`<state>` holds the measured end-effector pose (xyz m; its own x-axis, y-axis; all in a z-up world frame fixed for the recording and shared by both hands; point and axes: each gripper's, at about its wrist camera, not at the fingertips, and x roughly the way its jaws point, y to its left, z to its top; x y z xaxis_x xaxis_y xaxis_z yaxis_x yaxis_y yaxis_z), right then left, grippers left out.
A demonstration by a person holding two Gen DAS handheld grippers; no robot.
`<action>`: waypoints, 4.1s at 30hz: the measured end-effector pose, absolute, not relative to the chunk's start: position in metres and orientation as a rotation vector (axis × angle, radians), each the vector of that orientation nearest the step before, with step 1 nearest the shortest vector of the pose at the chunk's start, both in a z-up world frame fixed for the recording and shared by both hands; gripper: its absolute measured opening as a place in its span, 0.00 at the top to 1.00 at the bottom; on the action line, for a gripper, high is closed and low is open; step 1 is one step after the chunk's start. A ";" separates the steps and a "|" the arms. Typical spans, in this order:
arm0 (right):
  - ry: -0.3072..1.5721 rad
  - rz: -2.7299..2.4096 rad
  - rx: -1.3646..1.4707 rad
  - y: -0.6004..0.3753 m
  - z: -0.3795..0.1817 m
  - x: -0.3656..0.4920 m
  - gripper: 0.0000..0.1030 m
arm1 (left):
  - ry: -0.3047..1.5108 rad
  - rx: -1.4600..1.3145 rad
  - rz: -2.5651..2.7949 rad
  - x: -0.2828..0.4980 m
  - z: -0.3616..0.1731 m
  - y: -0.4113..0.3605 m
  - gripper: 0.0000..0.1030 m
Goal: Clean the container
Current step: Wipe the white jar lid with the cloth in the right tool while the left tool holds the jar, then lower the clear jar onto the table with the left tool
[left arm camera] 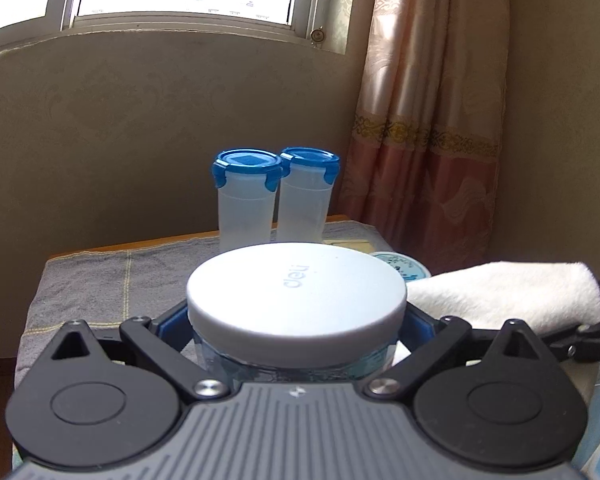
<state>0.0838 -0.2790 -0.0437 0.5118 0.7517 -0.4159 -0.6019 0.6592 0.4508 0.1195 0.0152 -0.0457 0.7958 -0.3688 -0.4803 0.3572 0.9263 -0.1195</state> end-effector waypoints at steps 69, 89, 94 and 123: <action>0.770 0.760 0.134 -0.251 -0.074 0.116 0.81 | 0.403 -0.039 0.079 0.217 -0.113 0.107 0.04; 0.777 0.736 0.173 -0.265 -0.080 0.125 0.81 | 0.423 -0.082 0.184 0.271 -0.145 0.115 0.04; 0.782 0.730 0.170 -0.265 -0.081 0.126 0.81 | 0.435 -0.066 0.197 0.275 -0.145 0.110 0.04; 0.717 0.704 0.151 -0.272 -0.054 0.100 0.80 | 0.505 0.020 0.164 0.240 -0.139 0.090 0.00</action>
<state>0.0997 -0.2718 -0.0545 0.5374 0.6384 -0.5511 -0.5389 0.7626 0.3579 0.2404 0.0899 -0.1393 0.8625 0.1610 -0.4797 -0.1514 0.9867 0.0591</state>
